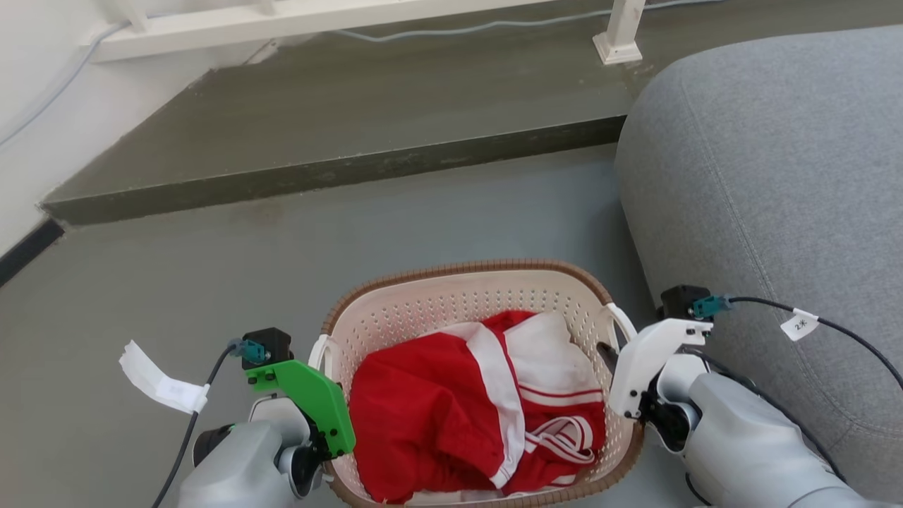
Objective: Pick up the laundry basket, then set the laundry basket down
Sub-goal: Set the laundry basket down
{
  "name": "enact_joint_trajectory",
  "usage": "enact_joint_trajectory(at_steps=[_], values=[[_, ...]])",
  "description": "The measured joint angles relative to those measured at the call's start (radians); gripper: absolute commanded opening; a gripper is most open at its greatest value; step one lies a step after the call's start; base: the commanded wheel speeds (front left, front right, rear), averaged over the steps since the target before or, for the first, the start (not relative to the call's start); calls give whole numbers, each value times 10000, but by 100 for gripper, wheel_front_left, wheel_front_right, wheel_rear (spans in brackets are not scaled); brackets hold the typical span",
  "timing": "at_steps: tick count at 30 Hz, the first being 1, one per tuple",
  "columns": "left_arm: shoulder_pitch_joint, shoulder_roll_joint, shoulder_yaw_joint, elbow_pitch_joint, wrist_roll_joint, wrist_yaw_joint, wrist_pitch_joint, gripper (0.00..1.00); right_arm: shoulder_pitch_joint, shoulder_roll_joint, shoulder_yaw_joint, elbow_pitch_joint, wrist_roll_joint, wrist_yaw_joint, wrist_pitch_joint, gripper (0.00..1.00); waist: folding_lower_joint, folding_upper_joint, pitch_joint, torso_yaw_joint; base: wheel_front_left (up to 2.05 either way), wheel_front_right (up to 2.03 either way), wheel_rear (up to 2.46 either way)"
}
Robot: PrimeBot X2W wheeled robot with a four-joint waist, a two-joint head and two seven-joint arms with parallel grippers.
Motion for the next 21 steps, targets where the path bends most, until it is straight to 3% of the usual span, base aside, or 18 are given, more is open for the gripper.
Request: enact_joint_trajectory(at_steps=[21], values=[[-1519,111,136,-359,0,102,-1252,0,-1695,-115,-104,-2,-48,-13,-920,0,2,0,2104,-38,0,0,0]])
